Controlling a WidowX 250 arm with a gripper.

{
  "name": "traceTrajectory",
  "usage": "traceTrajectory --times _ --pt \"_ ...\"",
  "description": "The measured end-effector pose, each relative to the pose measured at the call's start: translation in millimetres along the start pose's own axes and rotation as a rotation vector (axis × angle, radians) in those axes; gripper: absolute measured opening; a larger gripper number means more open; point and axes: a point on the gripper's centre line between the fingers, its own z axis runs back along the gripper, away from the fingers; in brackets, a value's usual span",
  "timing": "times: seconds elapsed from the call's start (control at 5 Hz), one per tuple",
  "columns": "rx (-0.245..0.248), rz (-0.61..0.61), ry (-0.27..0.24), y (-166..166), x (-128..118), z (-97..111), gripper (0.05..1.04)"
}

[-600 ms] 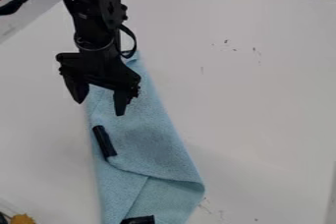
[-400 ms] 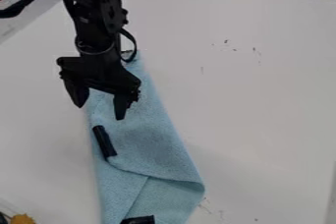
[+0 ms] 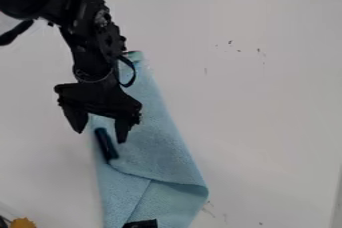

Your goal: Unfold the cloth left to right

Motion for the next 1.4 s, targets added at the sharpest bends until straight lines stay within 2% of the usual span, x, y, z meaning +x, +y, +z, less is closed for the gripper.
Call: traceTrajectory --times 0.2,0.6,0.8,1.0,1.2,1.4 --pt "-0.008 0.015 -0.017 -1 0 -2 1.001" --pt "-0.033 0.03 -0.016 0 1 -9 1.001" --pt "-0.041 0.025 -0.021 -1 2 -12 0.959" --pt "-0.046 0.038 -0.022 1 1 -13 0.806" --pt "-0.054 0.037 -0.02 1 1 -14 0.493" --pt "-0.052 0.035 -0.018 2 1 -15 0.239"
